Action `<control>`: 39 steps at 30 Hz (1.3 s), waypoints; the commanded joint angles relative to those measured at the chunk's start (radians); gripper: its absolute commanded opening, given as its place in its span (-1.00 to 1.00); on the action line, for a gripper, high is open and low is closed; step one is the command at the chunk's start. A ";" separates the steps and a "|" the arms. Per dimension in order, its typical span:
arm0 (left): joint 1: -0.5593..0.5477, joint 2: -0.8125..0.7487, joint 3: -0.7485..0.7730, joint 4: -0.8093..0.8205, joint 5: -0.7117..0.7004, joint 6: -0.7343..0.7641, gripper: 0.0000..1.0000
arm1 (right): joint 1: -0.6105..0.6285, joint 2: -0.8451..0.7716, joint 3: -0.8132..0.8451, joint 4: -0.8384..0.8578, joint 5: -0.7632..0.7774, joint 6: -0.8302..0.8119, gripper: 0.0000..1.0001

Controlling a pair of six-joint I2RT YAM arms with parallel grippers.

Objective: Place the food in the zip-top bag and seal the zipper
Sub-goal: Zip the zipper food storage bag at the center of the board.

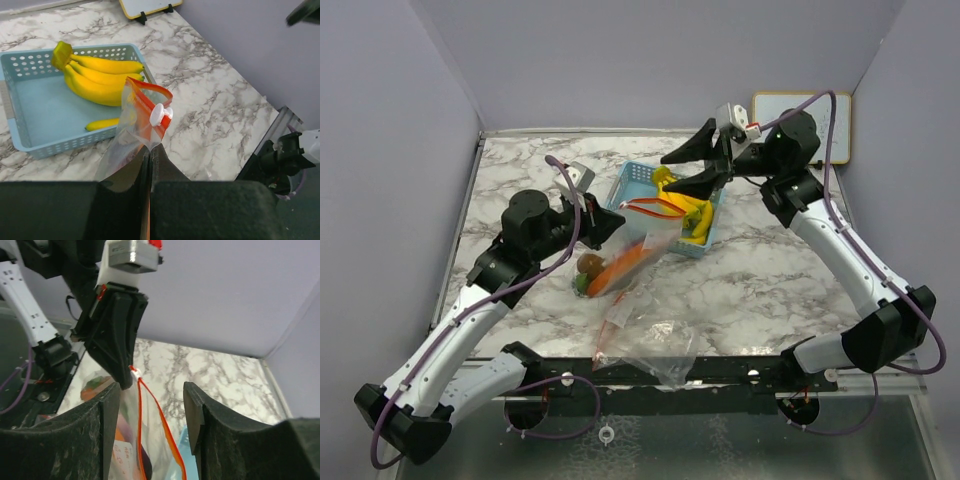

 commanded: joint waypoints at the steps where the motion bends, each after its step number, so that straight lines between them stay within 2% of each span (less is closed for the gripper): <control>1: 0.000 -0.037 0.006 0.154 0.080 -0.069 -1.00 | 0.011 0.001 -0.088 0.175 -0.147 0.115 0.00; 6: -0.001 -0.041 -0.034 0.195 0.091 -0.097 -1.00 | 0.039 0.017 -0.159 0.176 -0.170 0.102 -0.08; 10: -0.001 -0.027 -0.050 0.214 0.109 -0.108 -1.00 | 0.049 0.048 -0.193 0.313 -0.198 0.200 -0.08; 13: 0.000 -0.012 -0.051 0.226 0.125 -0.109 -1.00 | 0.059 0.092 -0.190 0.405 -0.211 0.269 -0.08; 19: 0.000 0.009 -0.041 0.233 0.143 -0.108 -1.00 | 0.091 0.197 -0.145 0.456 -0.222 0.315 -0.08; 23: 0.000 0.012 -0.036 0.233 0.142 -0.103 -1.00 | 0.093 0.207 -0.154 0.453 -0.207 0.309 -0.11; 29: 0.000 0.021 -0.020 0.208 0.163 -0.098 -1.00 | 0.093 0.203 -0.147 0.364 -0.139 0.215 -0.13; 33: 0.000 0.016 -0.009 0.177 0.155 -0.083 -1.00 | 0.093 0.186 -0.120 0.275 -0.080 0.125 -0.02; 39: 0.000 0.007 -0.017 0.177 0.153 -0.086 -1.00 | 0.093 0.190 -0.118 0.274 -0.065 0.117 0.03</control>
